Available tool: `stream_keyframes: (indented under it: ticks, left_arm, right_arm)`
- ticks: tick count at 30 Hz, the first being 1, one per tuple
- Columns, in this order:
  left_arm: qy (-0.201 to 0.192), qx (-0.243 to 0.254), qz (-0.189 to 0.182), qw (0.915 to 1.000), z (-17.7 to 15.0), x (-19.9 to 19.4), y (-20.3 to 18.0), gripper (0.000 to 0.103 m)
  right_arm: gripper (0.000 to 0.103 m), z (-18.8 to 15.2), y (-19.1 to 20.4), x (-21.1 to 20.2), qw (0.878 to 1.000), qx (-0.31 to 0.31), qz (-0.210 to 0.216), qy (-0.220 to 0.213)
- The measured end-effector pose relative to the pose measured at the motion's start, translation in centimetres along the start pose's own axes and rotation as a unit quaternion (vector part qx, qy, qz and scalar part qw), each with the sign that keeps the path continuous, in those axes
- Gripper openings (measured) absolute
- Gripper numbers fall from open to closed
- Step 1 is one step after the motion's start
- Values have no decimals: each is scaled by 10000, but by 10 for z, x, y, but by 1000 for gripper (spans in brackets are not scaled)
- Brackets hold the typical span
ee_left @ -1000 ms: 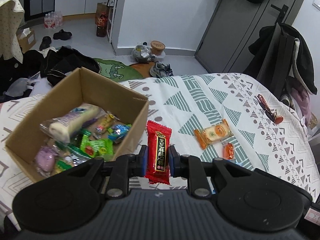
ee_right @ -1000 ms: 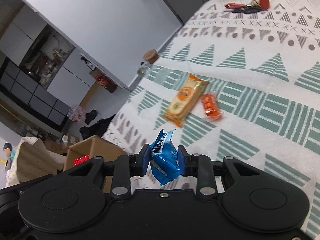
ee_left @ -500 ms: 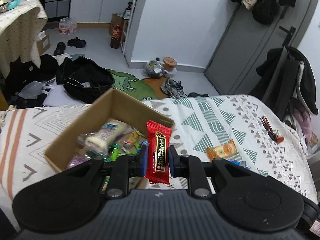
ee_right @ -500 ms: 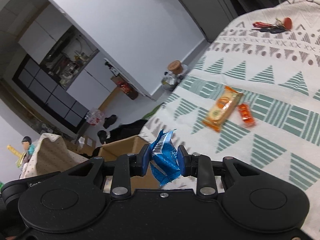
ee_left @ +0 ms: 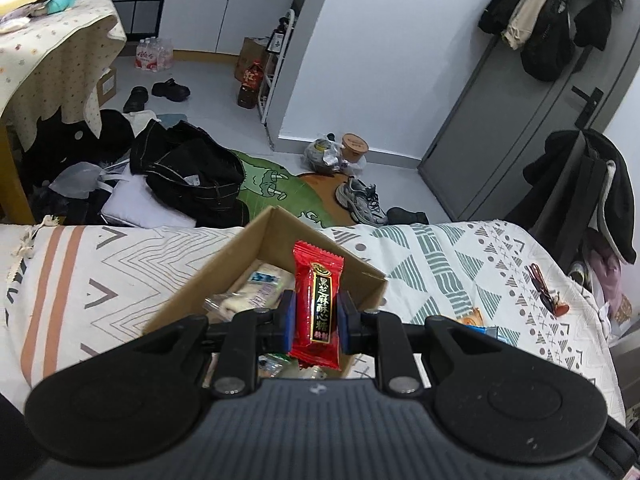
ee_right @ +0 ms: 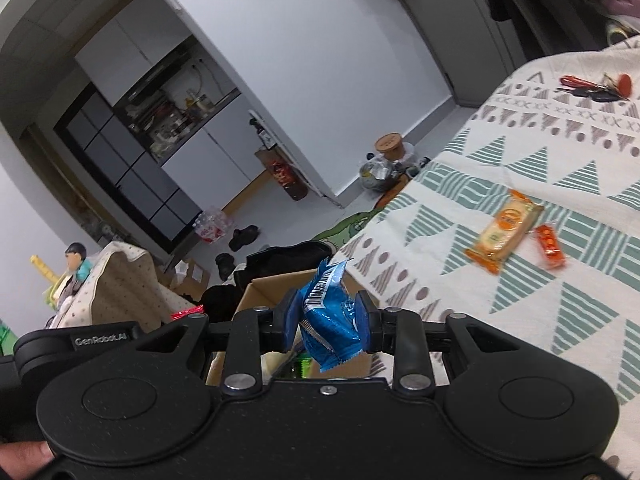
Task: Organize snacks
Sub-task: 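Carry both candies over the cardboard box and open both tools to drop them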
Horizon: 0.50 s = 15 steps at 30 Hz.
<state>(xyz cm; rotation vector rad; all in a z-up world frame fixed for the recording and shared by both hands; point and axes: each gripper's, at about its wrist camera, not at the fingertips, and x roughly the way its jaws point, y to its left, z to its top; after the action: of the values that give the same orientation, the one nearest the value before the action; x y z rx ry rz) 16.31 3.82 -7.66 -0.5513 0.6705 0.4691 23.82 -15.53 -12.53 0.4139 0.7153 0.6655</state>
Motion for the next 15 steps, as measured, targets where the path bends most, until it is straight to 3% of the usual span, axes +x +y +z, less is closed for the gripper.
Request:
stream_keyframes:
  ticks: [15]
  left_arm:
    - [445,-422,58,9981,5,36,51,20]
  right_arm:
    - [29,-14,27,33,9997,-71,124,214]
